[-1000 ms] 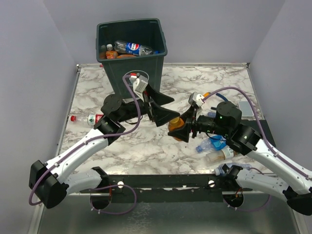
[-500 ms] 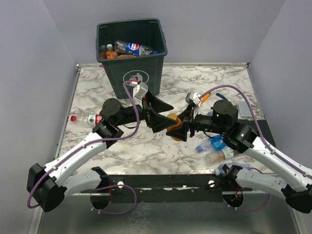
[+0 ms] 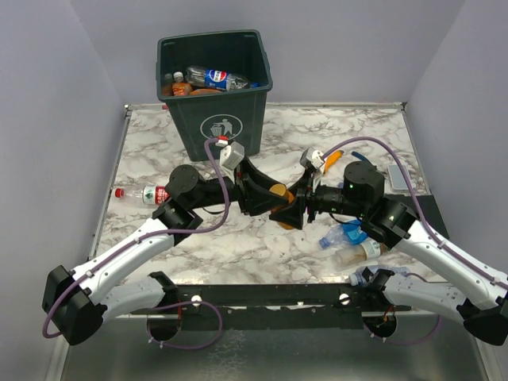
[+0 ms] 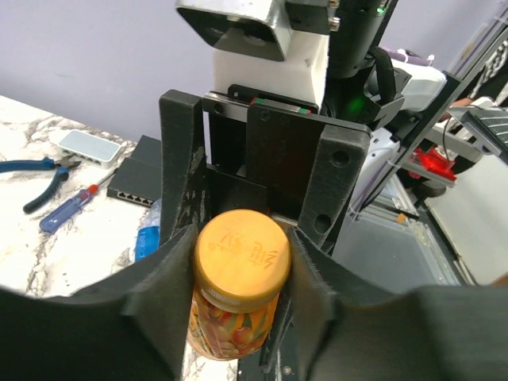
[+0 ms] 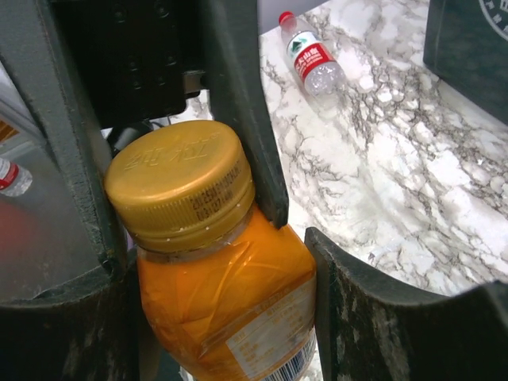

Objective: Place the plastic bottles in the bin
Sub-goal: Pick up the plastic bottle at the center of the board.

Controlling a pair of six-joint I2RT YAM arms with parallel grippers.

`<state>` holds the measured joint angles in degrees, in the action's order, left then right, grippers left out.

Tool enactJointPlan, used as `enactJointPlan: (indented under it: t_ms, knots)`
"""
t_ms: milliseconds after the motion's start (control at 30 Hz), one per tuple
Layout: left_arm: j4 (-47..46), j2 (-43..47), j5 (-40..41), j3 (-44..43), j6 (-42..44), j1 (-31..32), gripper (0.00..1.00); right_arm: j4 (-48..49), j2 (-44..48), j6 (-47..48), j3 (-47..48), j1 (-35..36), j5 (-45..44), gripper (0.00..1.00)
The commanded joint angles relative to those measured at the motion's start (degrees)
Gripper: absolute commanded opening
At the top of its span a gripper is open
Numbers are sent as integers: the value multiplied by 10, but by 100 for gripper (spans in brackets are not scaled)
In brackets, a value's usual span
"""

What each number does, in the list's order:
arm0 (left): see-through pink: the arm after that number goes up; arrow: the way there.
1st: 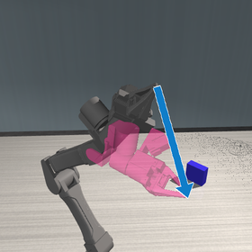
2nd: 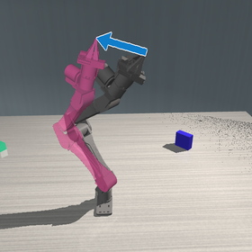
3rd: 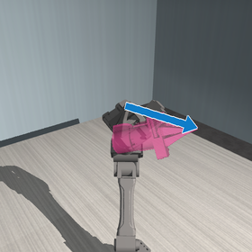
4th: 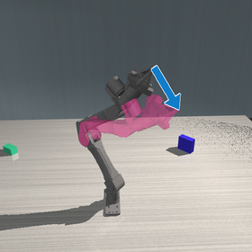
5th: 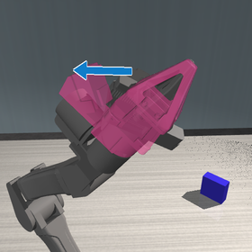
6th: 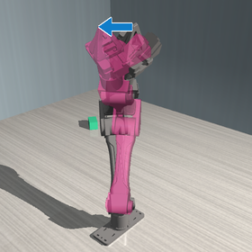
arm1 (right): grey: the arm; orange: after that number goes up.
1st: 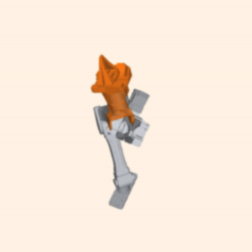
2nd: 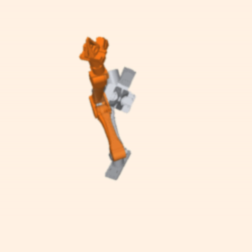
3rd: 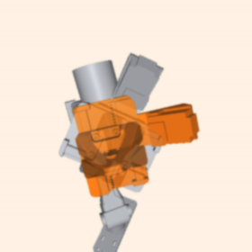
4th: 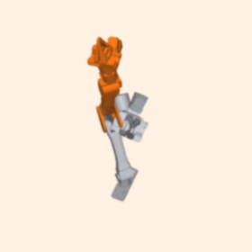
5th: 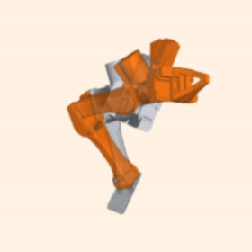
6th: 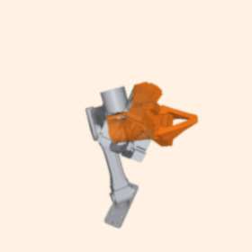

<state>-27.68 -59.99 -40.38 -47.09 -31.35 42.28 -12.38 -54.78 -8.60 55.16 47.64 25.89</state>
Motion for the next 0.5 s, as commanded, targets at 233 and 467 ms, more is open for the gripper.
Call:
enactJointPlan:
  t_ms: [233,467]
  knots:
    - [0,20,49,10,19,7,1,5,-3,-16,25,3,0,62]
    - [-7,40,145,11,19,7,0,-17,12,-27,21,3,-29,85]
